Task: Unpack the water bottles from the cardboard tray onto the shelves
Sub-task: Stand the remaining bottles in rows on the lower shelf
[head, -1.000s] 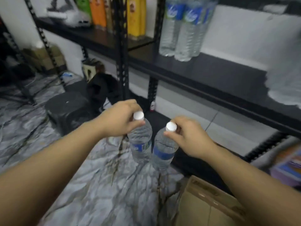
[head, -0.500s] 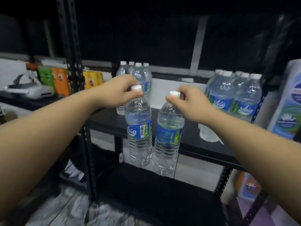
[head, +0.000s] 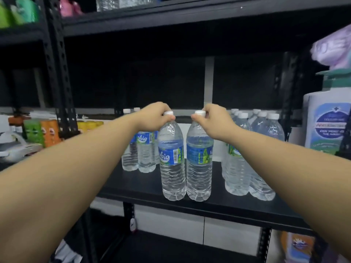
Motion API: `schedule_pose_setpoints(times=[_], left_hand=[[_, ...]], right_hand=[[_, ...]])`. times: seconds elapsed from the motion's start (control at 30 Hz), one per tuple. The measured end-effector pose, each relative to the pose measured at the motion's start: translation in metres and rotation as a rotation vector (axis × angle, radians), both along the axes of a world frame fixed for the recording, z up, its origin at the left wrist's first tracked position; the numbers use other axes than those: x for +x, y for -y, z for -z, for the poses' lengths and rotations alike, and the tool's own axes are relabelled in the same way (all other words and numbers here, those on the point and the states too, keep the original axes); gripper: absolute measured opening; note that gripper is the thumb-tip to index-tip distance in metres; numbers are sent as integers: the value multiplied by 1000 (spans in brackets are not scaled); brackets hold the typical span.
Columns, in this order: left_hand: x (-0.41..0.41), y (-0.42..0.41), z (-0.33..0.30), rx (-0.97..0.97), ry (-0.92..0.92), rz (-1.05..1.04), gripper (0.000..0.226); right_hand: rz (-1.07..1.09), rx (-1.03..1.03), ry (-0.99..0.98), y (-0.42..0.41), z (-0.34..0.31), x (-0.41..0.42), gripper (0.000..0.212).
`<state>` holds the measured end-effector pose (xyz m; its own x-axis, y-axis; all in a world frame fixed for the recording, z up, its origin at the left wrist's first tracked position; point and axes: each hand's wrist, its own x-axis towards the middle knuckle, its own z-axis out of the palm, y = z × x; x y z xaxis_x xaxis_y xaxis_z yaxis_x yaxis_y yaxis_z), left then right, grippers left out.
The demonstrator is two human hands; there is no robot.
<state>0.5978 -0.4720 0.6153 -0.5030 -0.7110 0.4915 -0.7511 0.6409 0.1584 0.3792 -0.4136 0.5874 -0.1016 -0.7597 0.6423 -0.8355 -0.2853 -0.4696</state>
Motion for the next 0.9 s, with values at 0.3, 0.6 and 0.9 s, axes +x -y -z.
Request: schedule_pose_setpoints(times=[0.3, 0.6, 0.9], left_hand=[[-37, 50, 39, 149, -352, -7, 22], [-52, 54, 59, 218, -514, -11, 35], [-54, 41, 71, 356, -649, 21, 49]], right_hand=[[82, 7, 182, 54, 26, -21, 39], [82, 7, 239, 74, 32, -21, 41], [100, 78, 249, 54, 26, -15, 42]])
